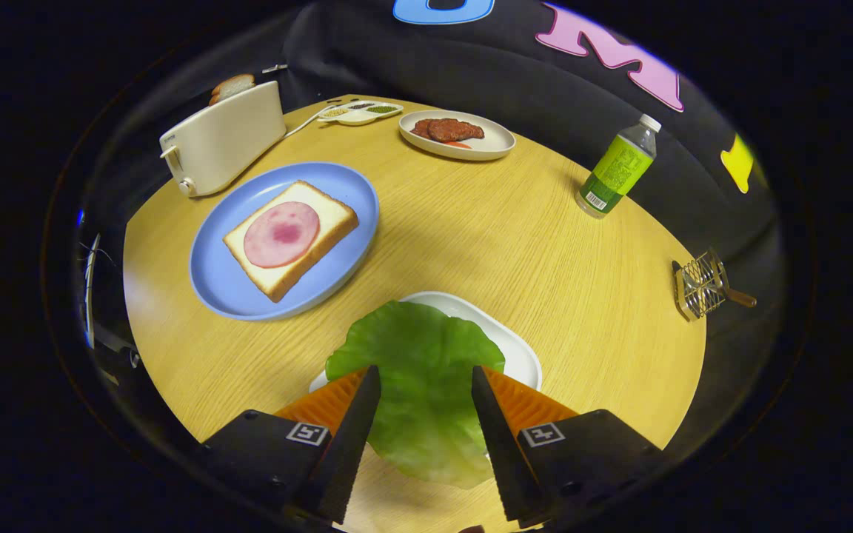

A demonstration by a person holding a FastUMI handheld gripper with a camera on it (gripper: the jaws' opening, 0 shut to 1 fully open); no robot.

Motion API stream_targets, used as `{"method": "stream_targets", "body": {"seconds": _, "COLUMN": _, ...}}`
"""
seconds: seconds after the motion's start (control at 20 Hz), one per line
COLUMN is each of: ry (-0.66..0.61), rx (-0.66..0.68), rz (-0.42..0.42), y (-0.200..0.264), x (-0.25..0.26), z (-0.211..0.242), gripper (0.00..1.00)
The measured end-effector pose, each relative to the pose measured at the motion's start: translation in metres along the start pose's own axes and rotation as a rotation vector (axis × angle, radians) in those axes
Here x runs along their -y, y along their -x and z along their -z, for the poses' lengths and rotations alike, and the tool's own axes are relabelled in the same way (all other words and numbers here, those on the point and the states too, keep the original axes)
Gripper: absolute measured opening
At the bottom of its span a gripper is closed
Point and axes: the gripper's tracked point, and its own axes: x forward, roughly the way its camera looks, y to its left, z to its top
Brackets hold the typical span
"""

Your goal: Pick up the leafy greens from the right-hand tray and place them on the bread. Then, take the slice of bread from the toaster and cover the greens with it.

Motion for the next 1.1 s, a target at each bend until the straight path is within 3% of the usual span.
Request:
{"method": "stream_targets", "body": {"seconds": 0.15, "ry": -0.040, "rx": -0.039, "rz": -0.044, "y": -0.004, "x": -0.005, "z": 0.007, "gripper": 0.76}}
{"method": "stream_targets", "body": {"seconds": 0.35, "ry": -0.093, "rx": -0.067, "rz": -0.084, "y": -0.004, "x": -0.013, "z": 0.008, "gripper": 0.51}}
{"method": "stream_targets", "body": {"seconds": 0.4, "ry": -0.079, "rx": -0.067, "rz": -0.084, "y": -0.005, "x": -0.015, "z": 0.007, "gripper": 0.35}}
{"method": "stream_targets", "body": {"seconds": 0.5, "ry": -0.045, "rx": -0.068, "rz": -0.081, "y": -0.003, "x": -0.017, "z": 0.006, "gripper": 0.16}}
{"method": "stream_targets", "body": {"seconds": 0.6, "ry": -0.031, "rx": -0.067, "rz": -0.074, "y": -0.005, "x": -0.017, "z": 0.005, "gripper": 0.07}}
{"method": "stream_targets", "body": {"seconds": 1.1, "ry": -0.150, "rx": 0.084, "rz": -0.071, "y": 0.051, "x": -0.004, "z": -0.037, "gripper": 0.05}}
